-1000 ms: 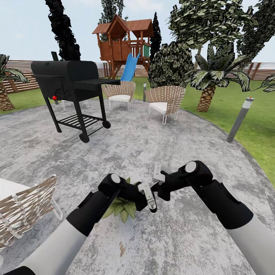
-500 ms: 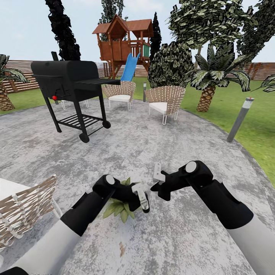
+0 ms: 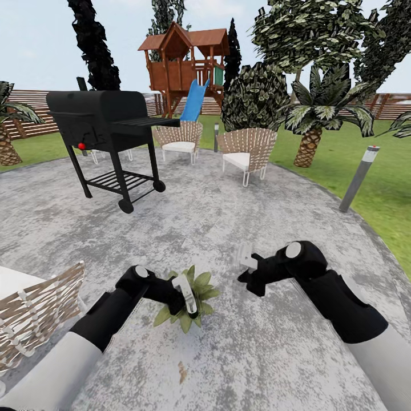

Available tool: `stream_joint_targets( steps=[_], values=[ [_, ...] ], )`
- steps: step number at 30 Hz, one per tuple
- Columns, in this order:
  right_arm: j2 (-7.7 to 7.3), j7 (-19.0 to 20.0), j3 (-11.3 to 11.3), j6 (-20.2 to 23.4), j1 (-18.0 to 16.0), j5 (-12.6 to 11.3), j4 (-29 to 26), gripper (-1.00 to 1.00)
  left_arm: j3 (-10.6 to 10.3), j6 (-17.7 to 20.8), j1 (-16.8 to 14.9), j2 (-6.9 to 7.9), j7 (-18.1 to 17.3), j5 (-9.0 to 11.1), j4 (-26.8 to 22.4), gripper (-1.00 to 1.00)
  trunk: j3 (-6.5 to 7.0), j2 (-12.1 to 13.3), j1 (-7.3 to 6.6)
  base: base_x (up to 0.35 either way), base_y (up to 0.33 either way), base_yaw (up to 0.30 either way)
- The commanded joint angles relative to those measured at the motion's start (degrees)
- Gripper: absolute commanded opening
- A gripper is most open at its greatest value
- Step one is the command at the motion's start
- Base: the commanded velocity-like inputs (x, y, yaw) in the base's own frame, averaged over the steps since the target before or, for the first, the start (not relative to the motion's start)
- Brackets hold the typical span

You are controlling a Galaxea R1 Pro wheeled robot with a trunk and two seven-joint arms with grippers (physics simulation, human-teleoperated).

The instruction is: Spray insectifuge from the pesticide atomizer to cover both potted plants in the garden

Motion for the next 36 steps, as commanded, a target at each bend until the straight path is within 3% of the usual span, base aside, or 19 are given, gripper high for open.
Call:
stream_joint_targets(
  steps=[1,2,3,4,5,8,10,12,14,15,16,18,19,22,25,28,30,31,36],
  values=[
    [-0.13,0.3,-1.4,0.5,0.4,1.2,0.0,-1.0,0.9,0.6,0.0,0.05,-0.2,-0.1,0.2,-1.0,-0.06,0.0,-0.01,0.0,0.0,0.0],
    [-0.34,0.2,-7.0,0.5,2.0,2.8,0.2,-1.0,4.0,0.9,0.0,0.07,-0.1,-0.1,0.8,-1.0,-0.06,0.0,-0.01,0.0,0.0,0.0],
    [-0.38,0.2,-9.1,0.6,2.6,3.2,0.2,-1.0,5.2,1.2,0.0,0.07,-0.1,-0.1,0.9,-1.0,-0.06,0.0,-0.01,0.0,0.0,0.0],
    [-0.42,0.1,-11.3,0.6,3.2,3.5,0.3,1.0,6.5,1.6,0.1,0.07,-0.1,-0.1,1.0,-1.0,-0.06,0.0,-0.01,0.0,0.0,0.0],
    [-0.47,-0.1,-15.6,0.6,4.5,4.2,0.3,1.0,9.1,2.9,0.1,0.07,-0.1,-0.2,1.2,-1.0,-0.06,0.0,-0.01,0.0,0.0,0.0],
    [-0.49,-0.8,-21.7,0.7,6.1,5.6,0.4,1.0,12.9,5.1,0.1,0.09,-0.1,-0.2,1.4,-1.0,-0.06,0.0,-0.01,0.0,0.0,0.0],
    [-0.09,-2.2,-28.8,0.7,8.6,8.1,0.4,1.0,16.5,8.0,0.1,0.15,-0.1,-0.3,1.5,-1.0,-0.06,0.0,-0.01,0.0,0.0,0.0],
    [0.24,-3.1,-31.7,0.7,10.4,8.9,0.3,1.0,17.5,9.8,0.1,0.37,-0.2,-0.4,1.5,-1.0,-0.06,0.0,-0.01,0.0,0.0,0.0],
    [2.09,-6.6,-36.3,1.2,13.4,9.7,0.3,1.0,18.6,14.0,0.1,1.28,-0.1,-0.4,1.5,-1.0,-0.06,0.0,-0.01,0.0,0.0,0.0],
    [2.96,-7.8,-37.2,1.3,14.0,9.8,0.3,1.0,18.7,15.0,0.1,1.5,-0.1,-0.4,1.5,-1.0,-0.06,0.0,-0.01,0.0,0.0,0.0],
    [6.19,-12.0,-40.0,1.6,15.6,10.0,0.3,1.0,19.0,17.2,0.1,1.97,-0.1,-0.4,1.7,-1.0,-0.06,0.0,-0.01,0.0,0.0,0.0],
    [8.58,-14.8,-41.5,1.6,16.5,10.1,0.3,1.0,19.0,18.3,0.1,2.26,-0.1,-0.5,2.1,-1.0,-0.06,0.0,-0.01,0.0,0.0,0.0],
    [12.22,-18.5,-42.9,1.7,17.5,10.1,0.3,1.0,19.0,19.5,0.1,2.79,-0.1,-0.5,2.5,-1.0,-0.06,0.0,-0.01,0.0,0.0,0.0],
    [14.89,-20.9,-44.1,1.7,18.4,9.9,0.3,1.0,18.8,20.6,0.2,3.4,-0.1,-0.4,2.9,-1.0,-0.06,0.0,-0.01,0.0,0.0,0.0],
    [16.04,-21.7,-46.2,1.8,18.7,9.9,0.2,1.0,18.6,22.6,0.5,3.67,-0.1,-0.4,3.7,-1.0,-0.06,0.0,-0.01,0.0,0.0,0.0],
    [15.89,-21.8,-49.5,2.4,18.7,9.8,0.2,1.0,18.5,24.6,0.6,3.84,-0.1,-0.4,4.8,-1.0,-0.06,0.0,-0.01,0.0,0.0,0.0],
    [14.73,-20.6,-52.9,2.6,18.8,9.8,0.1,1.0,18.5,25.4,0.4,3.92,-0.1,-0.7,6.1,-1.0,-0.06,0.0,-0.01,0.0,0.0,0.0],
    [13.73,-18.4,-54.6,2.7,18.7,9.8,0.1,1.0,18.2,25.7,0.3,3.93,-0.1,-1.3,7.6,-1.0,-0.06,0.0,-0.01,0.0,0.0,0.0],
    [10.42,-7.7,-56.9,2.9,18.7,10.3,0.0,1.0,16.5,26.2,-0.6,3.76,-0.2,-5.0,12.2,-1.0,-0.06,0.0,-0.01,0.0,0.0,0.0]
  ],
)
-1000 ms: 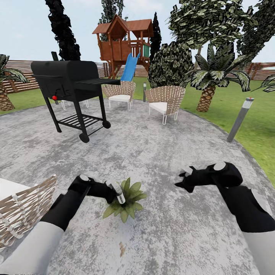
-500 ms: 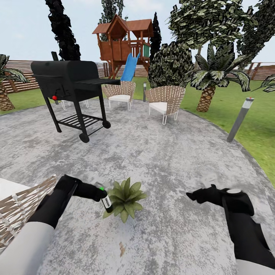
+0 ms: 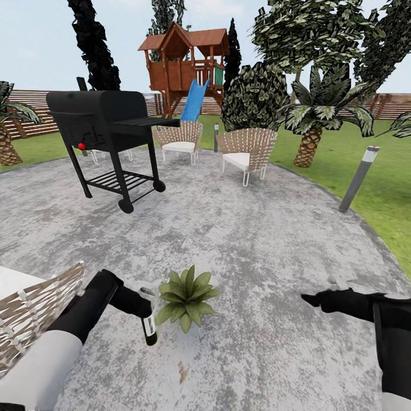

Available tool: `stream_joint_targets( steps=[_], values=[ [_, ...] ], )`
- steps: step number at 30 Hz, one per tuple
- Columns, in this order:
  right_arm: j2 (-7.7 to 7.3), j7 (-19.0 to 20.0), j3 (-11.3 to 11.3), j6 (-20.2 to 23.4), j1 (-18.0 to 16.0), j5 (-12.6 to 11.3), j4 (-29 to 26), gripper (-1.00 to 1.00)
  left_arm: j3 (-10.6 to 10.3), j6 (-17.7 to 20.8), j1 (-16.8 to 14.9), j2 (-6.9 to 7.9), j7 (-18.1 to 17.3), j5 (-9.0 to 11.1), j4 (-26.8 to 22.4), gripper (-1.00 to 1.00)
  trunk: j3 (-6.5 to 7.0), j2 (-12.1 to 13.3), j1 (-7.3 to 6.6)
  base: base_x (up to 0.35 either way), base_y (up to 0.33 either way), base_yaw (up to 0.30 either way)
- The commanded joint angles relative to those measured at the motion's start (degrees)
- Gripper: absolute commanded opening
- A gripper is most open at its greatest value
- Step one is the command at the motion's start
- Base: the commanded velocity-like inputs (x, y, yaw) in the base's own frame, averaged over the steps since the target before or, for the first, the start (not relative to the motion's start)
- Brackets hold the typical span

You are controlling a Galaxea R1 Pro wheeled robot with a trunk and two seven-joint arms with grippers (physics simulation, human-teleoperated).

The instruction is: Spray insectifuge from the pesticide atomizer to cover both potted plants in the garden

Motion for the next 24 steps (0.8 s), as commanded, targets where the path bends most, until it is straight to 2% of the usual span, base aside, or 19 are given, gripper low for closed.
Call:
stream_joint_targets(
  steps=[1,5,9,16,18,19,24],
  values=[
    [-0.5,2.2,-0.2,0.3,-0.1,0.5,-0.1,1.0,-0.4,0.3,-0.2,-0.01,-0.6,-1.0,0.5,-1.0,-0.05,0.0,-0.01,0.0,0.0,0.0],
    [-2.25,6.9,-0.7,0.2,0.0,0.7,-0.1,1.0,-1.3,0.8,-1.1,0.06,-0.7,-2.8,2.4,-1.0,-0.05,0.0,-0.01,0.0,0.0,0.0],
    [-2.68,7.9,-0.9,0.1,0.0,0.7,0.0,1.0,-1.6,1.0,-1.9,0.17,-0.8,-3.2,2.9,-1.0,-0.05,0.0,-0.01,0.0,0.0,0.0],
    [-2.94,8.5,-0.9,0.0,0.1,0.9,0.0,1.0,-2.6,1.2,-5.9,0.04,-0.9,-3.4,9.6,-1.0,-0.05,0.0,-0.01,0.0,0.0,0.0],
    [-2.95,8.5,-0.8,0.0,0.1,0.9,0.0,1.0,-4.8,1.2,-7.9,-0.24,-1.5,-3.4,12.6,-1.0,-0.05,0.0,-0.01,0.0,0.0,0.0],
    [-2.92,8.5,-0.8,0.0,0.1,0.9,0.0,1.0,-7.8,1.2,-9.6,-0.53,-3.0,-3.4,14.9,-1.0,-0.05,0.0,-0.01,0.0,0.0,0.0],
    [-2.91,8.5,-0.8,0.0,0.1,1.0,0.0,1.0,-13.0,1.2,-12.0,-0.89,-7.5,-3.4,16.8,-1.0,-0.05,0.0,-0.01,0.0,0.0,0.0]
  ],
)
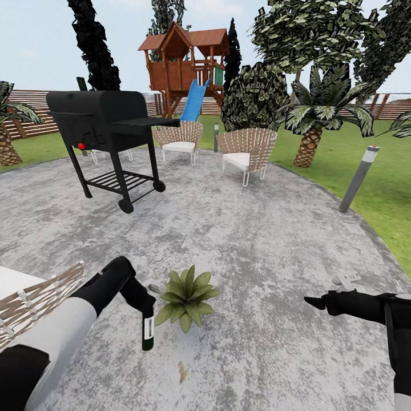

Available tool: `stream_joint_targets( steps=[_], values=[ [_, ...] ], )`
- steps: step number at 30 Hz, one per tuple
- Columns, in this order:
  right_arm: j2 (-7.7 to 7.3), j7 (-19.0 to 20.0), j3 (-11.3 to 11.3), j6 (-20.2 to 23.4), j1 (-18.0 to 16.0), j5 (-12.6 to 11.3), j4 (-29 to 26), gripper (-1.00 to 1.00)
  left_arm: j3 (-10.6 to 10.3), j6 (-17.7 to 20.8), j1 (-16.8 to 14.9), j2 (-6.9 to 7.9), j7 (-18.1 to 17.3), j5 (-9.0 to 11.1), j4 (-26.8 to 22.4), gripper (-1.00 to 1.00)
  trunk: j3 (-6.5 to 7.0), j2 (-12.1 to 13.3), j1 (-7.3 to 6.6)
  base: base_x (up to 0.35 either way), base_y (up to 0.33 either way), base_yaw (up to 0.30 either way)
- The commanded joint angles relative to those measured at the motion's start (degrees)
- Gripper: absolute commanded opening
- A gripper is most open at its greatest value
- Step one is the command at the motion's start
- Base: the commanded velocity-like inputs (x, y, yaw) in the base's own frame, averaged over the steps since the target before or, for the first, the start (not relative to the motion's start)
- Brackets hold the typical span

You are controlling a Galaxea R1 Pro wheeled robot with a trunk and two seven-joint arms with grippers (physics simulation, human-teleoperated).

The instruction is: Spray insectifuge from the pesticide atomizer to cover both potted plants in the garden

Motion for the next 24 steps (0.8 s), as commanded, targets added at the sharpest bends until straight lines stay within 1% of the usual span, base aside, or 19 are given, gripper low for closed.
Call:
stream_joint_targets(
  steps=[1,2,3,5,9,15,21,24],
  values=[
    [0.0,0.5,0.0,0.4,-0.1,0.5,-0.1,1.0,-0.8,0.3,-0.4,0.01,-1.3,-0.7,0.1,-1.0,-0.06,0.0,0.0,0.0,0.0,0.0],
    [0.01,0.4,0.0,0.4,-0.1,0.5,-0.1,1.0,-1.8,0.3,-0.8,-0.03,-2.4,-0.7,0.3,-1.0,-0.06,0.0,0.0,0.0,0.0,0.0],
    [0.01,0.3,0.0,0.4,-0.1,0.5,-0.1,1.0,-2.2,0.3,-1.0,-0.04,-2.9,-0.7,0.4,-1.0,-0.06,0.0,0.0,0.0,0.0,0.0],
    [0.05,-0.9,0.0,0.4,-0.1,0.4,-0.1,1.0,-4.6,0.3,-1.6,-0.13,-5.5,-0.7,1.1,-1.0,-0.06,0.0,0.0,0.0,0.0,0.0],
    [0.05,-1.6,-0.1,0.4,-0.1,0.4,-0.1,1.0,-6.5,0.3,-1.9,-0.12,-7.2,-0.7,1.7,-1.0,-0.06,0.0,0.0,0.024,0.004,0.0],
    [0.09,-1.7,-0.2,0.5,-0.1,0.4,-0.2,1.0,-7.1,0.3,-2.0,-0.01,-7.8,-0.7,2.3,-1.0,-0.06,0.0,0.0,0.142,0.077,0.0],
    [0.1,-1.7,-0.2,0.5,-0.1,0.3,-0.3,1.0,-7.3,0.3,-2.0,0.2,-7.9,-0.7,2.4,-1.0,-0.06,0.0,0.0,0.226,0.174,0.0],
    [0.1,-1.7,-0.2,0.5,-0.1,0.3,-0.3,1.0,-7.3,0.2,-2.5,0.34,-7.9,-0.7,2.4,-1.0,-0.06,0.0,0.0,0.248,0.204,0.0]
  ],
)
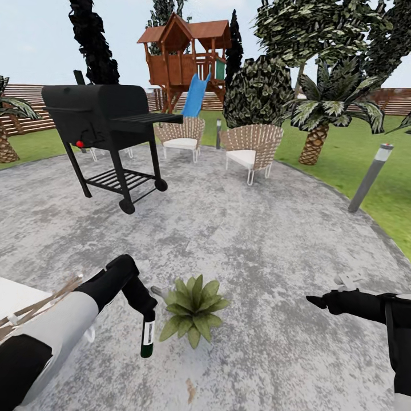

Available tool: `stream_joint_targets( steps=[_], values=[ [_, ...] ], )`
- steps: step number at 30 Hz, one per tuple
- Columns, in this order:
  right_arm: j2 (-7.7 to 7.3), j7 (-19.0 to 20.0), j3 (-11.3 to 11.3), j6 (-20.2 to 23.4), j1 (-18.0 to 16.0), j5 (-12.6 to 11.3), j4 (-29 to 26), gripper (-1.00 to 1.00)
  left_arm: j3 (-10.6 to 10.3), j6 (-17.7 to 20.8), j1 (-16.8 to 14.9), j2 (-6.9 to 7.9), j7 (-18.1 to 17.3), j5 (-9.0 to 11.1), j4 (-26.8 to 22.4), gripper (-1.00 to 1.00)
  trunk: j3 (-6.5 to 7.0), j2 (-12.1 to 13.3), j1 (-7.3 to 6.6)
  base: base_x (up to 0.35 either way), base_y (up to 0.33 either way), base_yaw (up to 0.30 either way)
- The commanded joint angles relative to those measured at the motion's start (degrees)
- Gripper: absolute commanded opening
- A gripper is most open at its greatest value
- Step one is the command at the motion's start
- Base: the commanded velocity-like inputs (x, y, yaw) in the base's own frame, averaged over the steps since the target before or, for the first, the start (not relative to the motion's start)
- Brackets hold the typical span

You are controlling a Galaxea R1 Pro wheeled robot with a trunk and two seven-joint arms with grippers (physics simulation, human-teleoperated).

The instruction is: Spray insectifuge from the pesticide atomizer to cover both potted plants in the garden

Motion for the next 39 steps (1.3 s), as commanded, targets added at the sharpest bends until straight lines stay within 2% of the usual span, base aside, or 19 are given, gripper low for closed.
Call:
stream_joint_targets(
  steps=[1,12,14,18,32,34,36,39],
  values=[
    [0.01,0.6,0.0,0.4,-0.1,0.5,-0.1,1.0,-0.2,0.5,-0.1,0.06,-0.6,-0.4,-0.1,-1.0,-0.06,0.0,0.02,0.25,0.206,0.0],
    [0.01,0.6,0.0,0.3,-0.1,0.4,0.0,1.0,-0.3,0.5,-0.5,-0.59,-0.6,-0.5,-0.1,-1.0,-0.06,0.0,0.02,0.162,0.134,0.0],
    [0.01,0.6,0.0,0.3,-0.1,0.4,0.0,1.0,-0.4,0.5,-0.4,-1.38,-0.6,-0.4,-0.1,-1.0,-0.06,0.0,0.02,0.061,-0.059,0.0],
    [0.01,0.6,0.0,0.3,-0.1,0.3,0.0,1.0,-0.4,0.5,-0.3,-1.81,-0.6,-0.4,-0.1,-1.0,-0.06,0.0,0.02,0.095,-0.163,0.0],
    [0.01,0.6,-0.1,0.6,-0.1,0.4,-0.3,1.0,-0.3,0.5,-0.2,-1.93,-0.6,-0.4,-0.1,-1.0,-0.06,0.0,0.02,0.015,-0.027,0.0],
    [-0.04,0.7,-0.4,0.6,-0.1,0.4,-0.3,1.0,-0.3,0.5,-0.2,-1.91,-0.6,-0.4,-0.1,-1.0,-0.06,0.0,0.02,0.0,0.0,0.0],
    [-0.07,0.7,-1.7,0.6,-0.2,0.4,-0.3,1.0,-0.3,0.5,-0.2,-1.93,-0.6,-0.4,0.0,-1.0,-0.06,0.0,0.02,0.0,0.0,0.0],
    [-0.08,0.7,-1.9,0.6,-0.2,0.4,-0.3,1.0,-0.4,0.5,-0.2,-1.97,-0.6,-0.4,0.0,-1.0,-0.06,0.0,0.02,0.022,0.0,0.0]
  ],
)
